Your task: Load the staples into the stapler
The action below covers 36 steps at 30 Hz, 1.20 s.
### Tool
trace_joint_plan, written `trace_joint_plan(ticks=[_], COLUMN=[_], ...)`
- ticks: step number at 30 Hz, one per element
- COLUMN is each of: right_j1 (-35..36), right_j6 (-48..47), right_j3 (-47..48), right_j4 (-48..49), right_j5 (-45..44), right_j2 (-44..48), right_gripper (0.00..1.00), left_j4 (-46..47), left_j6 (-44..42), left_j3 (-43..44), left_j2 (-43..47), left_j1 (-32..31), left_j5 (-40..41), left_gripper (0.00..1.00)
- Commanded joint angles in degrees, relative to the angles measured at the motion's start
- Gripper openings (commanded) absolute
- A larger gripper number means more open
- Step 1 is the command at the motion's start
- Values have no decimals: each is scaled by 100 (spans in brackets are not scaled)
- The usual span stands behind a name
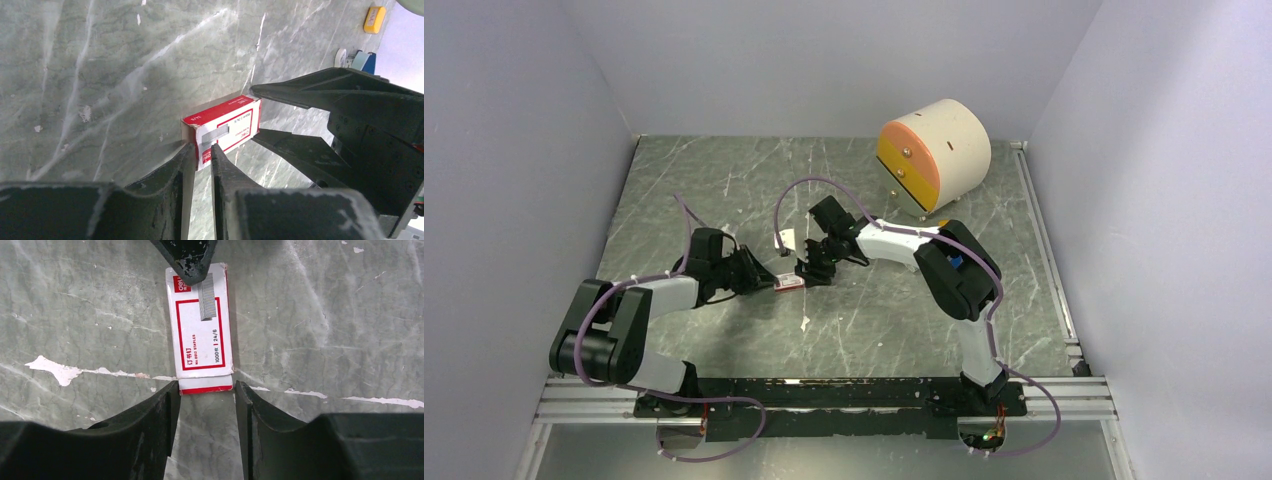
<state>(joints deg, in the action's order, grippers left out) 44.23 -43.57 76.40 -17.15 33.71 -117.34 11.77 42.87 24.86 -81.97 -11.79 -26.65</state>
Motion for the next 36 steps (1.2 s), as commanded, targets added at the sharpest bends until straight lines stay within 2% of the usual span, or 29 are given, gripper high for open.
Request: trace_joint_plan(ticks=[1,5,9,12,22,31,36], right_j1=[16,30,25,27,-19,-120,-124], right_j6=[-20,8,47,11,-98,-153,-106], right_j3=[-109,-135,-235,-223,-199,-124,-46], right_j4=[19,62,203,144,-95,-271,-299], right_j5=[-47,65,124,65,-133,78,81], right_j2=[5,20,89,65,81,81,27], right_gripper=[49,48,43,41,37,36,37], left_j4=[256,246,-257,-561,-1287,-2318,-2555], left_j6=[-28,-28,-182,-311,-383,-135,-77], left_j3=[-47,11,115,170,317,340,249], left_j2=[-182,-268,-70,117,582,1475,1954], left_j1=[28,26,28,28,95,373,525], left_j5=[-187,-189,318,704,1696,2794,3070], left_gripper=[22,16,8,6,5,5,7])
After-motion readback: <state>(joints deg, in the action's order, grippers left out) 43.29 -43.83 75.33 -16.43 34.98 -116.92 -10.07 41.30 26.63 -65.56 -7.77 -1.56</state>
